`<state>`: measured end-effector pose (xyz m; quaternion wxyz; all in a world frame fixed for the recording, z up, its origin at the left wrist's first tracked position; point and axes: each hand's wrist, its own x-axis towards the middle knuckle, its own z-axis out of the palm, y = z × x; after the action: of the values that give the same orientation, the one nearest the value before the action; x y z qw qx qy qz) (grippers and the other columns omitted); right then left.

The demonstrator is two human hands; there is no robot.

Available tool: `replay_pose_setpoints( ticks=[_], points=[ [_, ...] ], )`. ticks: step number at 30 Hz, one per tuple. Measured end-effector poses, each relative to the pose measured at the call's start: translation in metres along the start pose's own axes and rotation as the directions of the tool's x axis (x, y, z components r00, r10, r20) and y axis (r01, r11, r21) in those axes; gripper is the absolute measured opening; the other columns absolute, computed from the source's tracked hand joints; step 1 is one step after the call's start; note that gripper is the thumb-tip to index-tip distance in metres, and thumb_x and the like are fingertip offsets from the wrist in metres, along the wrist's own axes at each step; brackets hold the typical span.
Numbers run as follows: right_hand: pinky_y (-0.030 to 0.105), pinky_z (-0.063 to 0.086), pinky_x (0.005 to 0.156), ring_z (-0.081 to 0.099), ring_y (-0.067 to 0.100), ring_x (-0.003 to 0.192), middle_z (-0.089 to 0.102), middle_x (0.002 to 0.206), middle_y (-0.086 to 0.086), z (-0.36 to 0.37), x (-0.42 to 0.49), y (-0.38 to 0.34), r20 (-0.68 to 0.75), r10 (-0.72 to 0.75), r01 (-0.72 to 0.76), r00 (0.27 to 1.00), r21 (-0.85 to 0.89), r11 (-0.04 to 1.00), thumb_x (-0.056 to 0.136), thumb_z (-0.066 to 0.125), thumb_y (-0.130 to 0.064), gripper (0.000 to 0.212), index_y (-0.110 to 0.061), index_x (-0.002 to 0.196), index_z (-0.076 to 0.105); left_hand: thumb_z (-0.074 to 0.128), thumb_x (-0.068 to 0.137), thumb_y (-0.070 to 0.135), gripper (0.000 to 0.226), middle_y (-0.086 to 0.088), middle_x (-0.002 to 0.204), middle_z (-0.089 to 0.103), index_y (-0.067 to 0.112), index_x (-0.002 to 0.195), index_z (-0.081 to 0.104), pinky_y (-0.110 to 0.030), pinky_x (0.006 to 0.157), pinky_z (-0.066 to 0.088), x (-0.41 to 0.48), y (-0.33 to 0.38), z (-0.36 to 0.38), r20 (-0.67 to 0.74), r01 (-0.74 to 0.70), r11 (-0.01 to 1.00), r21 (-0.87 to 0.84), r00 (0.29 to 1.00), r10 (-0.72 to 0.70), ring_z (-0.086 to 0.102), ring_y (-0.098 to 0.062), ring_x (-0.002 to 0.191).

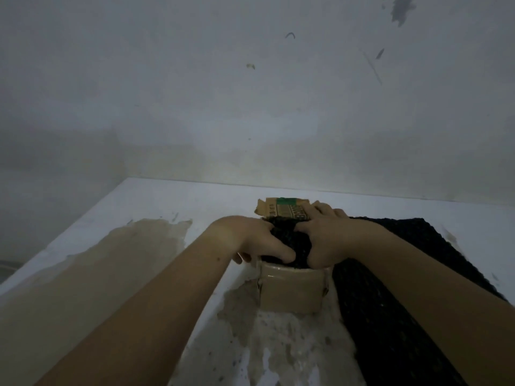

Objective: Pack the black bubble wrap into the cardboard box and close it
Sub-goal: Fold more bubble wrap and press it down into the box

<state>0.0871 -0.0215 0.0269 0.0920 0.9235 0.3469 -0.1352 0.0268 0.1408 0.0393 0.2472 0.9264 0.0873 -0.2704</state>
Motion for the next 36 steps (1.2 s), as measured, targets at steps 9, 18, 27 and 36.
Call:
replay_pose_setpoints(
  ticks=[9, 18, 27, 36],
  points=[
    [0.042, 0.02, 0.116, 0.01, 0.022, 0.144, 0.007, 0.159, -0.003, 0.008, -0.017, 0.018, -0.183, -0.139, 0.182, 0.973, 0.244, 0.952, 0.075, 0.071, -0.036, 0.085, -0.039, 0.145, 0.024, 0.07, 0.074, 0.055, 0.057, 0.006, 0.106, 0.062, 0.032, 0.123, 0.054, -0.025, 0.072, 0.054, -0.006, -0.007, 0.004, -0.098, -0.096, 0.994, 0.057, 0.99, 0.102, 0.06, -0.009, 0.089],
    [0.053, 0.003, 0.118, -0.017, 0.039, 0.145, -0.026, 0.159, 0.009, -0.001, 0.009, 0.0, 0.102, -0.014, 0.021, 0.995, -0.076, 0.997, 0.073, 0.067, -0.038, 0.102, -0.048, 0.15, 0.0, 0.074, 0.074, 0.056, 0.067, 0.004, 0.113, 0.052, 0.033, 0.13, 0.046, -0.022, 0.072, 0.043, -0.017, -0.021, 0.017, -0.348, -0.248, 0.961, 0.121, 0.896, 0.275, 0.055, -0.012, 0.093],
    [0.035, 0.043, 0.102, 0.041, 0.012, 0.125, 0.039, 0.141, -0.013, 0.003, -0.031, 0.031, -0.248, -0.107, 0.206, 0.963, 0.422, 0.883, 0.077, 0.073, -0.041, 0.074, -0.043, 0.14, 0.034, 0.07, 0.07, 0.063, 0.084, 0.008, 0.132, 0.053, 0.045, 0.144, 0.036, -0.036, 0.095, 0.052, 0.002, -0.007, -0.007, 0.0, -0.087, 0.99, 0.111, 0.996, 0.088, 0.055, -0.017, 0.112],
    [0.037, 0.039, 0.103, 0.033, 0.017, 0.132, 0.027, 0.156, -0.006, 0.012, -0.068, 0.028, -0.341, -0.137, 0.184, 0.93, 0.109, 0.977, 0.09, 0.053, -0.051, 0.032, -0.036, 0.114, 0.067, 0.067, 0.08, 0.062, 0.064, 0.008, 0.13, 0.059, 0.034, 0.136, 0.053, -0.028, 0.09, 0.047, -0.012, -0.022, 0.004, -0.276, -0.271, 0.956, 0.11, 0.916, 0.292, 0.058, -0.011, 0.105]
  ],
)
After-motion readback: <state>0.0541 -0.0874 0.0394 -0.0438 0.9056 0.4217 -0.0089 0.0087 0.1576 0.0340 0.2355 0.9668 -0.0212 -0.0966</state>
